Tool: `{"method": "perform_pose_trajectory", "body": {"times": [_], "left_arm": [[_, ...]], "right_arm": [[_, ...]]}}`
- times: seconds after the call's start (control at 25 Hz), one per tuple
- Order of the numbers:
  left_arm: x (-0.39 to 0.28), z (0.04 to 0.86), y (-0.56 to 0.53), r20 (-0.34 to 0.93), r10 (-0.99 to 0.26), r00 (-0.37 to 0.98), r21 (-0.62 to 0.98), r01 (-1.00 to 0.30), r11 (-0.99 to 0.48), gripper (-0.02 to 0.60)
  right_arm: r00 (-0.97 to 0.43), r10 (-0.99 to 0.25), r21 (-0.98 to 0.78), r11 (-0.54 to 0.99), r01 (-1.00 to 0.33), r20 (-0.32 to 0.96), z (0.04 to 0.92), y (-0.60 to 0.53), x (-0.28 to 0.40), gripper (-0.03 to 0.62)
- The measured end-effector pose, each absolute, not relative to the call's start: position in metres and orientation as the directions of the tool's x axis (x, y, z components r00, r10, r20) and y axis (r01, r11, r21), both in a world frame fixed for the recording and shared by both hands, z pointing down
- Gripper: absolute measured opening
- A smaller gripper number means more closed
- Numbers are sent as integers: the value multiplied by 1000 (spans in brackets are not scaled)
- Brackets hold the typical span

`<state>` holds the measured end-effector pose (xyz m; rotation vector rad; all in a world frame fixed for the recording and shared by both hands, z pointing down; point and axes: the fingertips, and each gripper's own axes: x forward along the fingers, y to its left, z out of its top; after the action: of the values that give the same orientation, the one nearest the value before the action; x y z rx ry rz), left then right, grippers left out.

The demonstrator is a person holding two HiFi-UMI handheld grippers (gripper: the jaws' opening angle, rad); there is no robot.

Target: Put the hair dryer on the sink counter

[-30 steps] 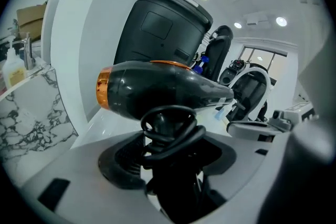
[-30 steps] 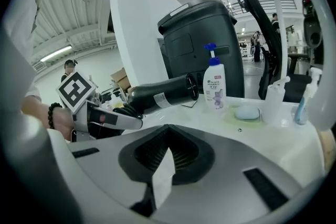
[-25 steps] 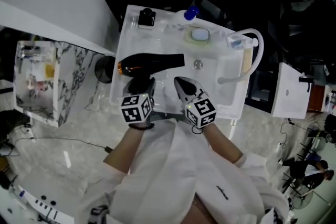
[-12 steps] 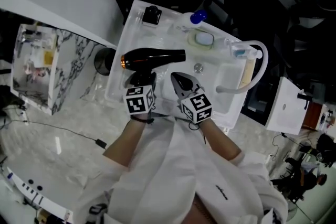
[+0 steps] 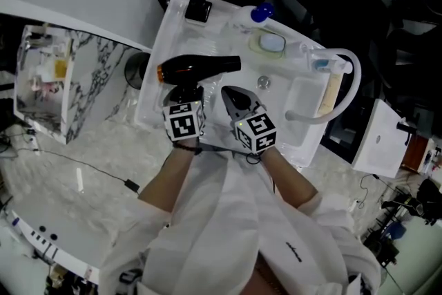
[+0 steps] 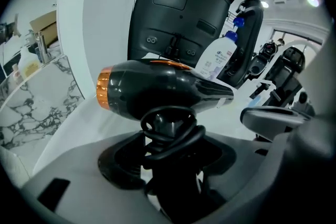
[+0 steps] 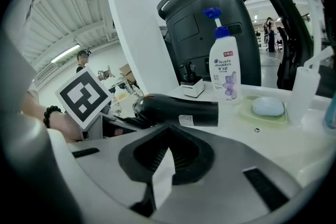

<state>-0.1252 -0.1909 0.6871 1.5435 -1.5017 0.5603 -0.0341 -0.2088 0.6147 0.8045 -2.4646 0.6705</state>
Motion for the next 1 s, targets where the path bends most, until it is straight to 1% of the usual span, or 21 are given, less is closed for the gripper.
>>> {"method": "perform_pose_trajectory", "body": {"times": [0.24, 1.0], "left_arm": [[-120, 697, -195, 838, -534, 117, 242, -955, 170, 287], [-119, 730, -199, 881, -472, 22, 121, -976, 180, 288]], "right_arm": [[-731, -391, -316, 715, -624, 558, 624, -210, -35, 17], [-736, -375, -340, 706, -621, 564, 635, -209, -27, 17]]}}
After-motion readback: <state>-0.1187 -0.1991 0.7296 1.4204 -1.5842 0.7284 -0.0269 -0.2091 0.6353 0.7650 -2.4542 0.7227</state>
